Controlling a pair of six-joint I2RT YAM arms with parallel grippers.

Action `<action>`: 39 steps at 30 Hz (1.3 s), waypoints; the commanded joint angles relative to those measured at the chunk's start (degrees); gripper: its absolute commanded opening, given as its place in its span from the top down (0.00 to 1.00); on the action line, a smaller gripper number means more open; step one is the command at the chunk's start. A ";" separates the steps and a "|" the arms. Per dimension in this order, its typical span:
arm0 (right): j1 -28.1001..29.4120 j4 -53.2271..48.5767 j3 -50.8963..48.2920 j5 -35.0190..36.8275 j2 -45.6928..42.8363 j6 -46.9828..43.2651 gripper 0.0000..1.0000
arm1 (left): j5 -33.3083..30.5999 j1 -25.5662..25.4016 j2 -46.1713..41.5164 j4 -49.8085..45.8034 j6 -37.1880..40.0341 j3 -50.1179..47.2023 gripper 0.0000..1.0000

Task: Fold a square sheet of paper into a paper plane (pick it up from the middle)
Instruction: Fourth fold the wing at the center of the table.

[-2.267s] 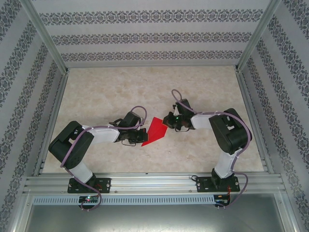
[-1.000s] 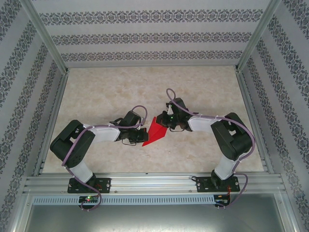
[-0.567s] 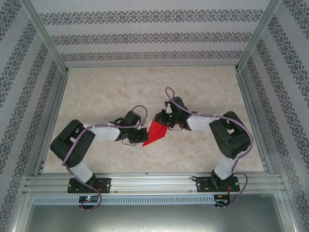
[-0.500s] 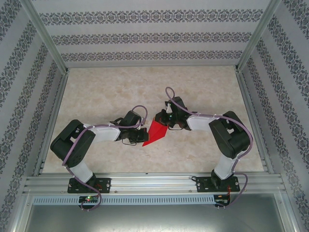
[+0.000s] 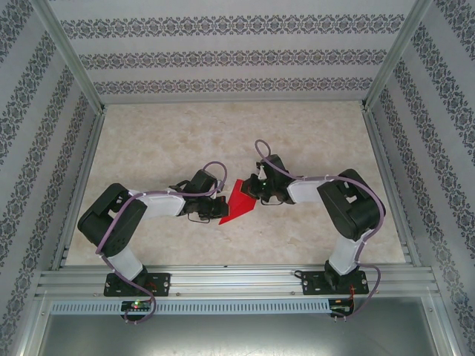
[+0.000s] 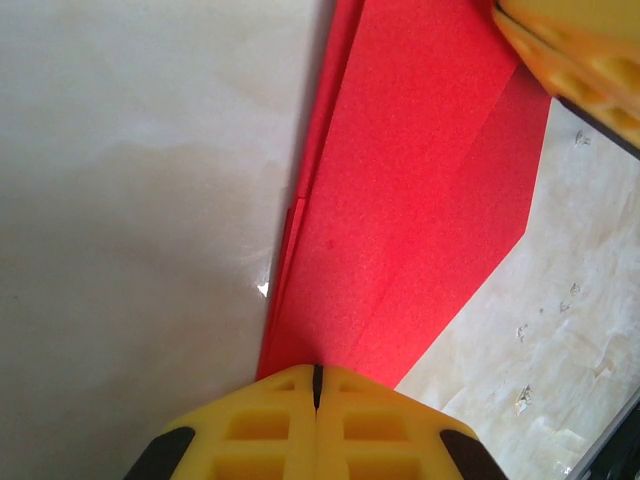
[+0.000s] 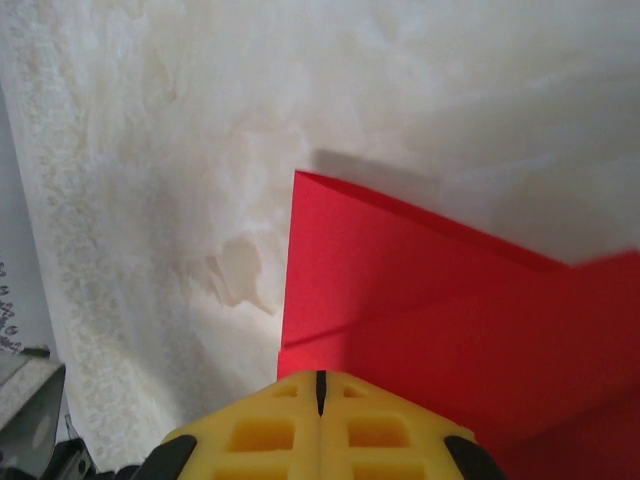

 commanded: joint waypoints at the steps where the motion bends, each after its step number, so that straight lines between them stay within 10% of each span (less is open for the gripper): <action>1: 0.88 -0.41 -1.33 2.35 -5.02 -2.16 0.94 | -4.56 -0.15 4.87 -11.54 1.19 -3.44 1.00; 39: -0.20 -2.15 -4.47 3.03 4.75 -3.32 0.98 | 1.04 -0.50 -5.30 -14.19 0.37 7.96 0.96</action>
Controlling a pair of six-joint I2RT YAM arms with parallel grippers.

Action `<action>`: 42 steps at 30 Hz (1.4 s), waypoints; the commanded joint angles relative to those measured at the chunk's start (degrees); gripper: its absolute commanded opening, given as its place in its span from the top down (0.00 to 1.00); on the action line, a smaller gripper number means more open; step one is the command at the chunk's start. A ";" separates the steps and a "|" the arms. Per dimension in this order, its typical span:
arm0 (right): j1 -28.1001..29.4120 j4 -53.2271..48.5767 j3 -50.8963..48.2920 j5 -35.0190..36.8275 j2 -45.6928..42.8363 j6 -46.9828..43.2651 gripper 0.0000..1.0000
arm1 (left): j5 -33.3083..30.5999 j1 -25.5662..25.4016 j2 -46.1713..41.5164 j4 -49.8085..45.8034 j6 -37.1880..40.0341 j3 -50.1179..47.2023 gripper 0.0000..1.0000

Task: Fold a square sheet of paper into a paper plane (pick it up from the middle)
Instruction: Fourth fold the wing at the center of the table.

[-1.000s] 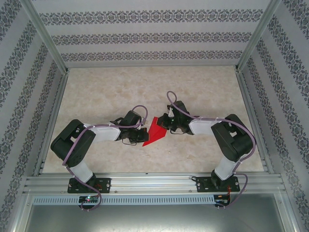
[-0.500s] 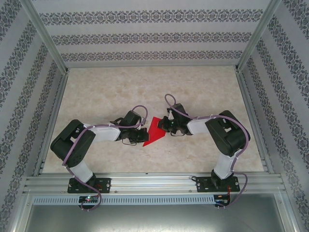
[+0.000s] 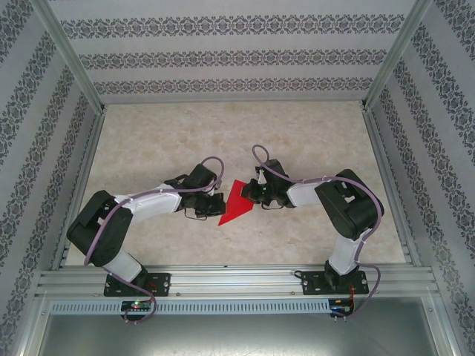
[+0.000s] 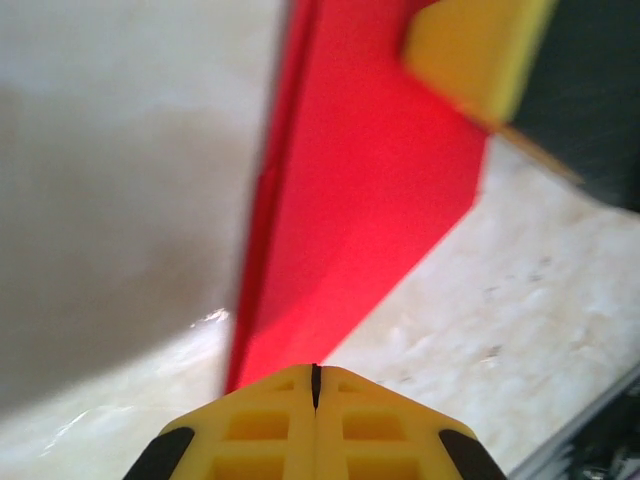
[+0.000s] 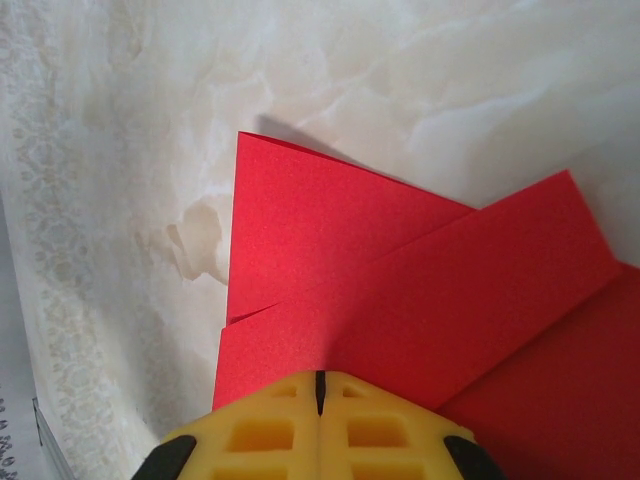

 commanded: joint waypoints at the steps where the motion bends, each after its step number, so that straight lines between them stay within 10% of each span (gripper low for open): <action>1: -0.51 -4.96 -2.30 2.88 2.82 -0.30 0.98 | 3.59 -0.42 1.77 0.38 -0.95 2.57 0.97; 21: -0.53 -4.07 -2.68 2.53 3.44 0.15 0.98 | 4.80 -0.38 14.77 7.21 -3.51 4.62 0.97; 42: -1.41 -4.66 -2.68 2.71 3.44 -0.42 0.98 | 2.87 -0.38 0.72 -0.05 -3.62 -12.38 0.97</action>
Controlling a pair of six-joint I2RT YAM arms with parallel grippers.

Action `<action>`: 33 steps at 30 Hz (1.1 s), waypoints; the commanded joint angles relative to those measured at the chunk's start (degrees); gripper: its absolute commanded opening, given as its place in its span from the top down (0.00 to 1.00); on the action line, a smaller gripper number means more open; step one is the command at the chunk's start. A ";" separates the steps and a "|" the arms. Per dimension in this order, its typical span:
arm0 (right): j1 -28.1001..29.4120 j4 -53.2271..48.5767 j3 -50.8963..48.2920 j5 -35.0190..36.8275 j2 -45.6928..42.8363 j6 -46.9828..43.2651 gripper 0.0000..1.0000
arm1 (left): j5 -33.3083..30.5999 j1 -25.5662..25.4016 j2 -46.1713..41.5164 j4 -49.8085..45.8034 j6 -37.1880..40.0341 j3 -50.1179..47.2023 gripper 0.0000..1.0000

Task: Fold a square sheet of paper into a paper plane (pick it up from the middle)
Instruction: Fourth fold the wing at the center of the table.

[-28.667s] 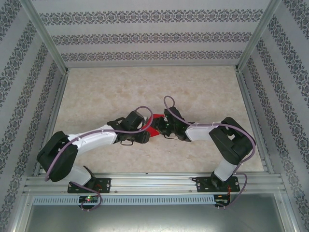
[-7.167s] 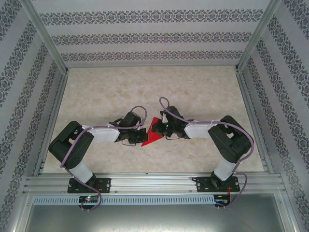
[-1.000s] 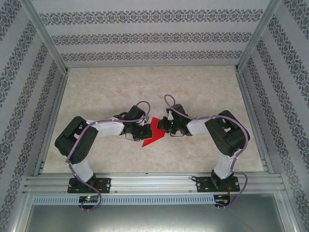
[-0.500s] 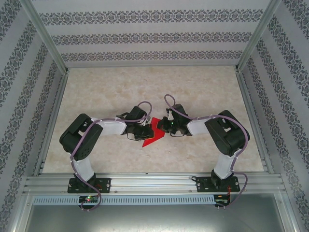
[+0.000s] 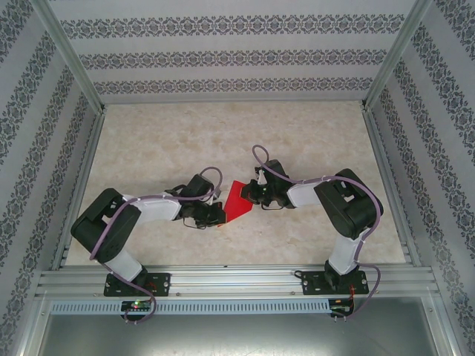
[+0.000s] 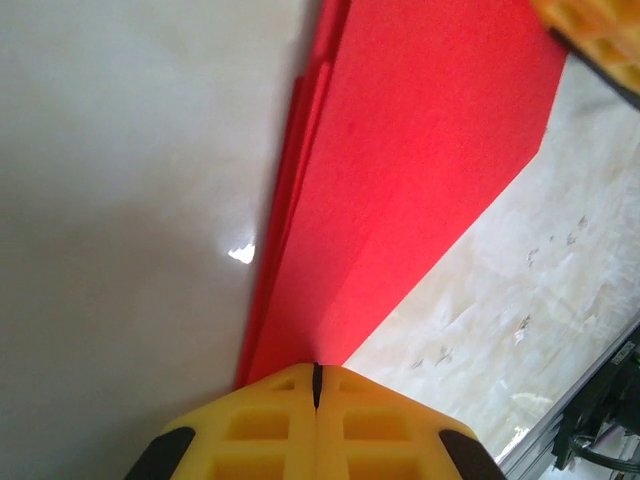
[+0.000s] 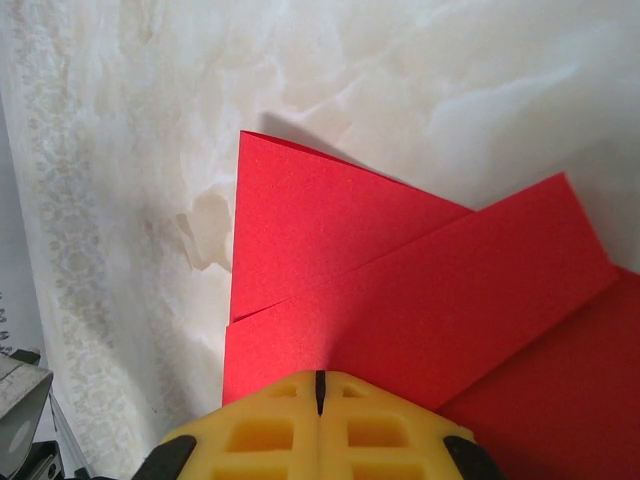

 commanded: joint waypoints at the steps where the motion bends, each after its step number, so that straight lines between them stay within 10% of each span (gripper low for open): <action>1: -1.13 -6.41 -2.18 4.63 2.80 -0.51 0.98 | -3.18 -0.37 -1.62 -10.96 0.10 -3.08 0.97; 17: -0.97 -6.66 -1.83 4.51 2.45 -0.43 0.98 | -4.21 -0.28 -11.66 -12.34 1.44 -0.78 0.96; 33: -0.42 -6.91 0.39 1.51 1.00 -0.48 0.96 | -7.16 -0.10 5.14 -12.00 4.46 8.84 0.95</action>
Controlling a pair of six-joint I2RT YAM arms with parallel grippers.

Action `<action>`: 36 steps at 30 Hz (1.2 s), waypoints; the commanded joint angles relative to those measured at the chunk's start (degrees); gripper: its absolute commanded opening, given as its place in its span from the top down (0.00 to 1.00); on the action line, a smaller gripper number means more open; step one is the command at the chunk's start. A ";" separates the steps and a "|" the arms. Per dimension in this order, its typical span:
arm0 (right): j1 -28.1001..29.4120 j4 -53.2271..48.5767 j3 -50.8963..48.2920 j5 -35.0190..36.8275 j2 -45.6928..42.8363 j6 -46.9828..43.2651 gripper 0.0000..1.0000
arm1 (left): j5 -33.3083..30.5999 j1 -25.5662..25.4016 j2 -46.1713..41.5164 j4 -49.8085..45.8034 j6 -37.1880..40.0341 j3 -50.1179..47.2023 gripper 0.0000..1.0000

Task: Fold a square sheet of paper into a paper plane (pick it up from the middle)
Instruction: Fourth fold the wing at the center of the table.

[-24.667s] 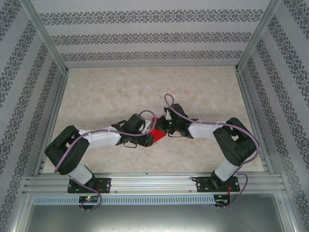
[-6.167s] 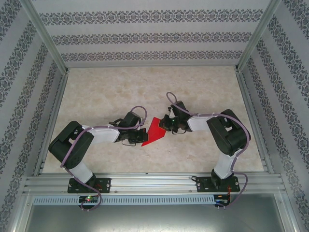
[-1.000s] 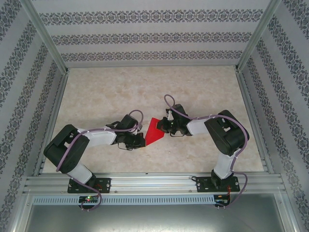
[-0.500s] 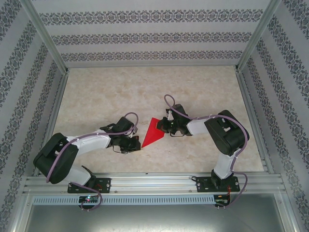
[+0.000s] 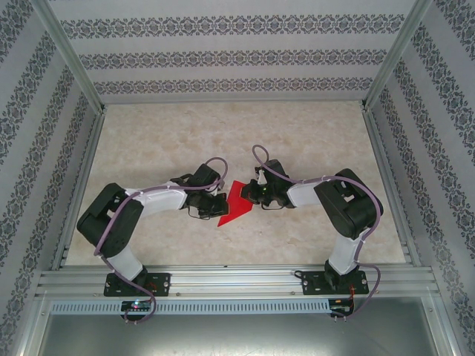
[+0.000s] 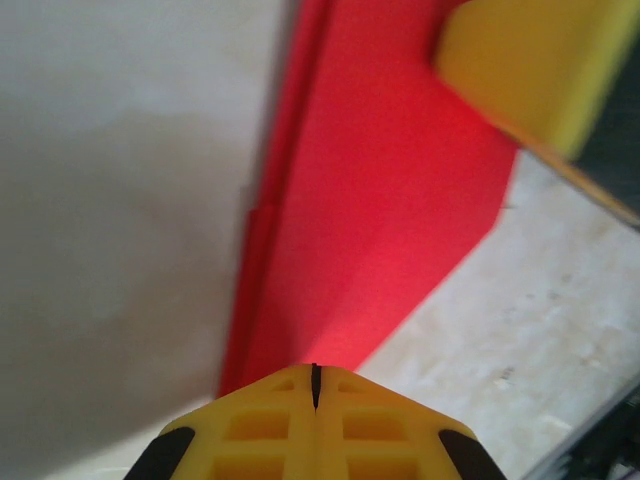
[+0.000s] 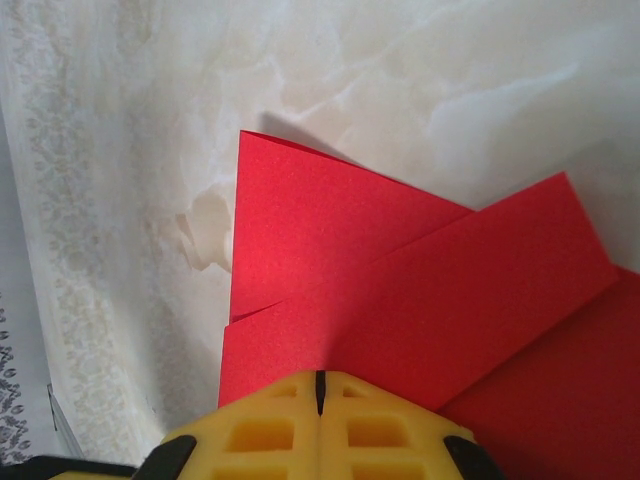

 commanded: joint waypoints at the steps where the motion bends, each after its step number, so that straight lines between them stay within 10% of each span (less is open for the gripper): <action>1: -0.34 -6.64 0.34 1.60 0.32 -0.52 0.96 | -2.68 -0.13 1.62 -3.22 2.46 -1.56 0.96; 20: 6.84 -8.54 7.66 0.59 2.68 -0.10 0.96 | -3.61 -0.21 2.48 -4.21 2.25 -3.53 0.99; 36: -11.37 -9.52 7.19 -2.71 3.03 -7.03 0.94 | -2.28 -0.24 2.03 -2.37 2.82 -5.64 1.00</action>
